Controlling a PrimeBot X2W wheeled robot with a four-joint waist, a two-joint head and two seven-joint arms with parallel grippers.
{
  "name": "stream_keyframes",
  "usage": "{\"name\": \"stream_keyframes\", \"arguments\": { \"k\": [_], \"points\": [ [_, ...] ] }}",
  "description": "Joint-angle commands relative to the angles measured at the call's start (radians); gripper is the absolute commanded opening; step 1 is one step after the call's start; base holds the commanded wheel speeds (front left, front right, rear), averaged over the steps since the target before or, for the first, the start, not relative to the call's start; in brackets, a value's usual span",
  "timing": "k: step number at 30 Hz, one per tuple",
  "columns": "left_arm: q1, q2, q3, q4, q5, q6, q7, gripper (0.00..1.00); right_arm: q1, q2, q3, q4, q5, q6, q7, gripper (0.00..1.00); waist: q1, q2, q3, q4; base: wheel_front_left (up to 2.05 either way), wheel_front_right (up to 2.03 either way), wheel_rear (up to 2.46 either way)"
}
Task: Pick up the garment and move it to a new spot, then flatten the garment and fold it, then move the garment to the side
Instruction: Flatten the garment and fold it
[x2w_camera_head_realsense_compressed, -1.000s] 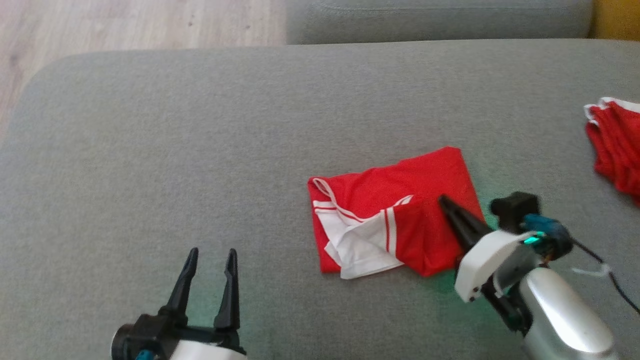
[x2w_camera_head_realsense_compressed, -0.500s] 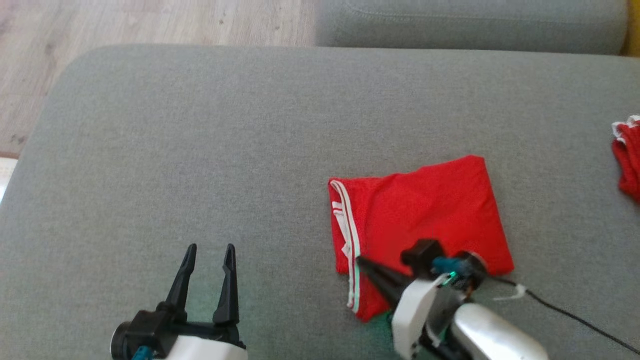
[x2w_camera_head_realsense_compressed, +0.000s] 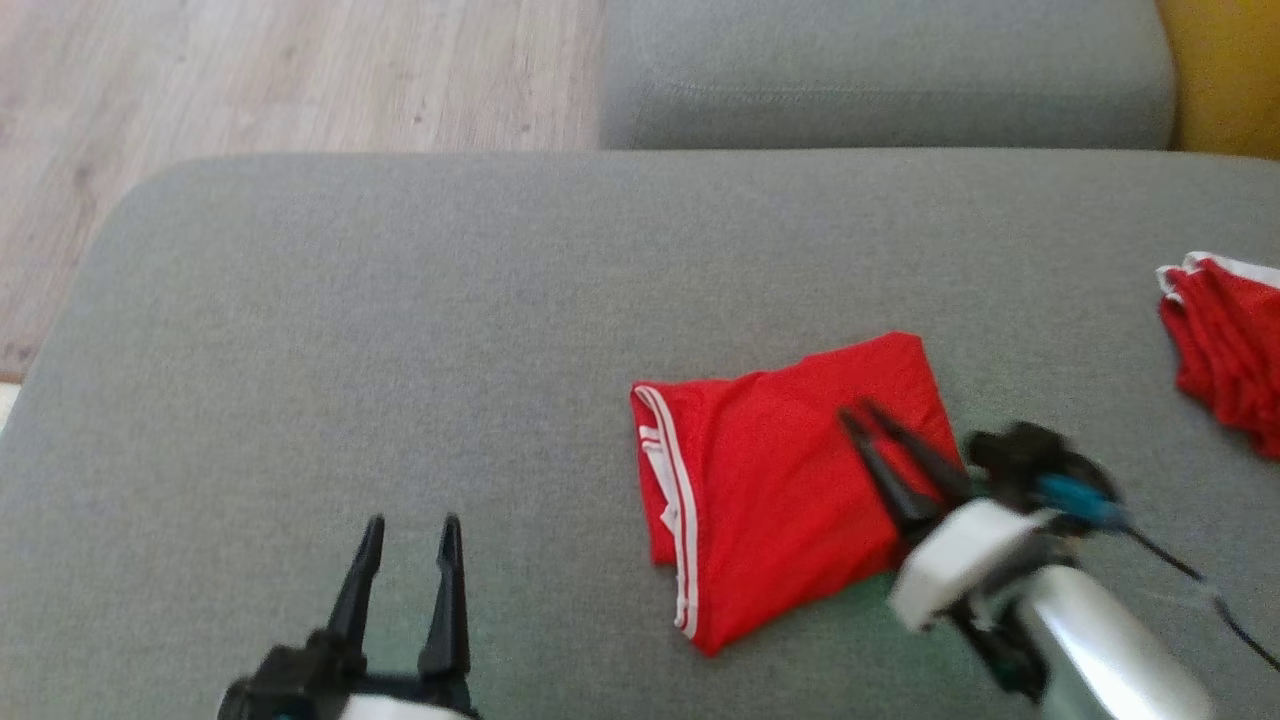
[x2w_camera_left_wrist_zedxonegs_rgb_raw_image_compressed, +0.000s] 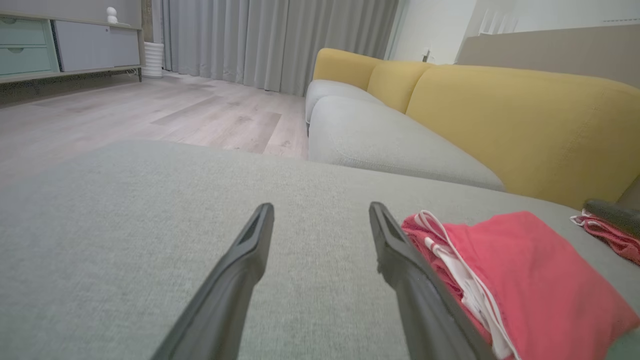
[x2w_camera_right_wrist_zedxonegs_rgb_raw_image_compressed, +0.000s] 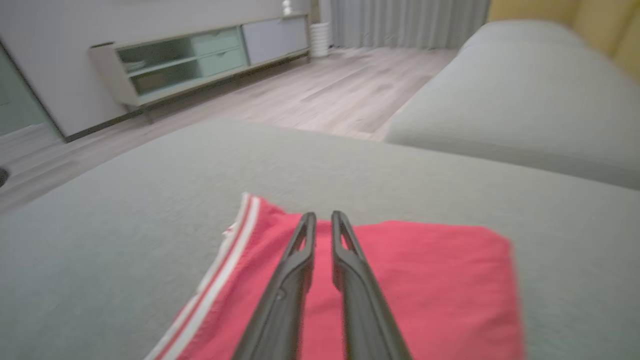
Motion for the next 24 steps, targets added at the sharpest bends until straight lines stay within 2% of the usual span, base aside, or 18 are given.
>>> {"name": "stream_keyframes", "arguments": {
  "k": [1, 4, 5, 7, 12, 16, 24],
  "points": [
    [0.000, -0.002, 0.038, -0.010, 0.013, -0.002, -0.010, 1.00, 0.040, -0.008, -0.049, -0.040, -0.019, -0.001, -0.028, 1.00, 0.0000, 0.0000, -0.025, -0.013, 0.00, 0.00, 0.00],
    [0.013, -0.002, 0.044, 0.014, 0.027, -0.009, -0.010, 1.00, 0.117, -0.015, -0.171, -0.072, -0.062, -0.001, -0.065, 1.00, 0.0000, 0.0000, -0.045, -0.026, 0.00, 0.00, 0.00],
    [0.013, -0.002, 0.044, 0.014, 0.027, -0.009, -0.010, 1.00, 0.117, -0.015, -0.171, -0.072, -0.062, -0.001, -0.065, 1.00, 0.0000, 0.0000, -0.045, -0.026, 0.00, 0.00, 0.00],
    [0.015, -0.002, 0.049, 0.024, 0.034, -0.014, -0.010, 1.00, 0.165, -0.018, -0.249, -0.088, -0.094, -0.001, -0.093, 1.00, 0.0000, 0.0000, -0.055, -0.032, 0.00, 0.00, 0.00],
    [0.015, -0.002, 0.058, 0.042, 0.041, -0.023, -0.010, 1.00, 0.274, 0.015, -0.419, -0.108, -0.143, -0.001, -0.151, 1.00, 0.0000, 0.0000, -0.070, -0.041, 0.00, 0.00, 0.00],
    [0.015, -0.002, 0.063, 0.053, 0.043, -0.027, -0.010, 1.00, 0.332, 0.052, -0.481, -0.095, -0.161, -0.001, -0.166, 1.00, 0.0000, 0.0000, -0.074, -0.047, 0.00, 0.00, 0.00],
    [0.020, -0.002, 0.090, 0.076, 0.057, -0.036, -0.010, 1.00, 0.359, 0.083, -0.488, -0.081, -0.158, -0.001, -0.169, 1.00, 0.0000, 0.0000, -0.080, -0.048, 0.00, 0.00, 0.00]
  ]
}}
